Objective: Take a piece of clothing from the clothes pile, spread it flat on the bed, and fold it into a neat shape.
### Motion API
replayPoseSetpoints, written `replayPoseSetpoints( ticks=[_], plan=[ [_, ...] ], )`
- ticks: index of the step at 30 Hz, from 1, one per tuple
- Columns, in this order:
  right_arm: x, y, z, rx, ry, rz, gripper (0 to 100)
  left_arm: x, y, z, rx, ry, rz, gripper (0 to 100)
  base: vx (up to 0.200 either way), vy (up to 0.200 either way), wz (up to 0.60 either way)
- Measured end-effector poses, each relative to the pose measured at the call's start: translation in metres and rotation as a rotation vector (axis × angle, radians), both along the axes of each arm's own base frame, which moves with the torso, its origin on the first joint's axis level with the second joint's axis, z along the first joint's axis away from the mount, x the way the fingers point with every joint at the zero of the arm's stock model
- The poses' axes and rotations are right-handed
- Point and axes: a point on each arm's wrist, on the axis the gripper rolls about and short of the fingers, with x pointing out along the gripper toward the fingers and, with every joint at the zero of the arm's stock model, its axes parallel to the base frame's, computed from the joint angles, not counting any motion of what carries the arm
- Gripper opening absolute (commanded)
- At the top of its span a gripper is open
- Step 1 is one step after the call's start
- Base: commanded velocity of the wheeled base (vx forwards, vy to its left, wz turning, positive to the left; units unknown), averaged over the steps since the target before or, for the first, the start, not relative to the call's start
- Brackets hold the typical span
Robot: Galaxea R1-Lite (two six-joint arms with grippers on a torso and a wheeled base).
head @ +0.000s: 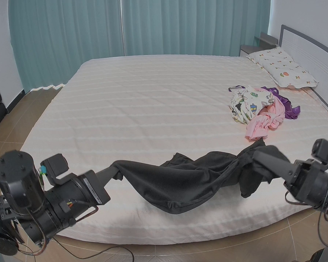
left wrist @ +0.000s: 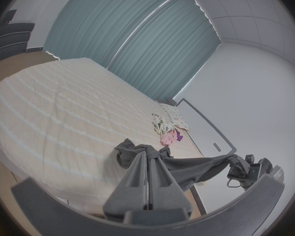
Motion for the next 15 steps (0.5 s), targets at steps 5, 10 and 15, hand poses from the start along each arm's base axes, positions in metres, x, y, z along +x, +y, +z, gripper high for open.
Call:
replayPoseSetpoints(
  ticks=[5, 10, 15],
  plan=[
    [-0.014, -0.012, 0.043, 0.081, -0.12, 0.021, 0, -0.002, 0.002, 0.045, -0.045, -0.061, -0.001, 0, 0.0, 0.0, 0.0],
    [-0.022, -0.022, 0.096, 0.165, -0.232, 0.012, 0, 0.0, 0.011, 0.086, -0.097, -0.152, 0.038, 0, 0.0, 0.0, 0.0],
    [-0.024, -0.038, 0.16, 0.262, -0.384, -0.063, 0, 0.009, 0.023, 0.12, -0.137, -0.233, 0.115, 0, 0.0, 0.0, 0.0]
  ],
)
